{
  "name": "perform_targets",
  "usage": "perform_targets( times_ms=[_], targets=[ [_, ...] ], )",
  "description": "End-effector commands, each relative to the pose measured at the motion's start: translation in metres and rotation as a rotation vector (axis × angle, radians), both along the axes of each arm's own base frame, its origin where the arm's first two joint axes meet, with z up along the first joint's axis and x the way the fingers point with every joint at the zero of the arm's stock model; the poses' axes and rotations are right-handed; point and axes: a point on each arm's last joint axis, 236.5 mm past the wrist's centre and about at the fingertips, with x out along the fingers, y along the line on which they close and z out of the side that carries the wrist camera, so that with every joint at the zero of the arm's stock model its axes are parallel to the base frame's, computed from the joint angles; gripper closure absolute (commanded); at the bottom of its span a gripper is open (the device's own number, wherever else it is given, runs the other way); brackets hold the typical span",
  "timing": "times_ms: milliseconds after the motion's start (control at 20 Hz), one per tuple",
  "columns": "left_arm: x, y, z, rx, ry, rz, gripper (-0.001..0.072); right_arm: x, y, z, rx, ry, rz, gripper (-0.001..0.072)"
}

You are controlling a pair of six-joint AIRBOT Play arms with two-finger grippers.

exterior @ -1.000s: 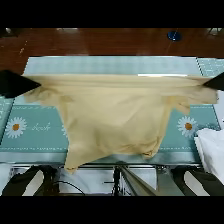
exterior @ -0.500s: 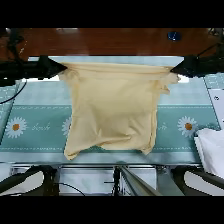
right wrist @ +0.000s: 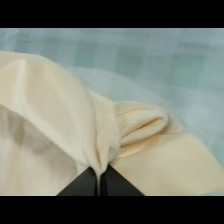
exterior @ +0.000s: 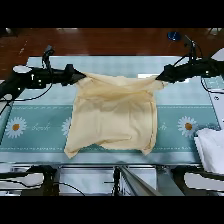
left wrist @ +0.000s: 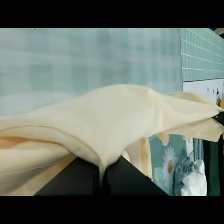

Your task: Fold the shirts.

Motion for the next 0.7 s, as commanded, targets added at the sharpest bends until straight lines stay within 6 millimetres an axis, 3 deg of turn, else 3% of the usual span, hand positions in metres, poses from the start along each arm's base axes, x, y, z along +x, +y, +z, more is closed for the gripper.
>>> perform_targets(
  times_ms=[0,100,250,450,500,600,650],
  targets=[
    [0.019,0.009,-0.007,0.041,-0.057,0.056,0.0681,0.019,-0.014,-0.018,-0.141,-0.062,-0.02,0.0687],
    [0.022,0.011,-0.011,0.049,-0.06,0.063,0.068,0.026,-0.017,-0.016,-0.147,-0.089,-0.039,0.0686],
    [0.01,-0.002,-0.027,0.027,-0.005,0.006,0.0673,0.021,-0.013,-0.021,-0.146,-0.063,-0.02,0.0686],
    [0.007,-0.006,-0.039,0.018,0.028,-0.011,0.0494,0.009,-0.007,-0.03,-0.132,-0.003,0.01,0.0686],
    [0.009,-0.004,-0.035,0.008,0.025,-0.004,0.049,0.008,-0.006,-0.03,-0.129,0.0,0.012,0.0686],
    [0.018,0.004,-0.024,-0.012,0.006,0.014,0.0281,0.007,-0.005,-0.03,-0.121,0.006,0.016,0.0686],
    [0.022,0.009,-0.015,-0.029,-0.005,0.019,0.0251,0.005,-0.001,-0.028,-0.106,0.012,0.018,0.0686]
  ],
)
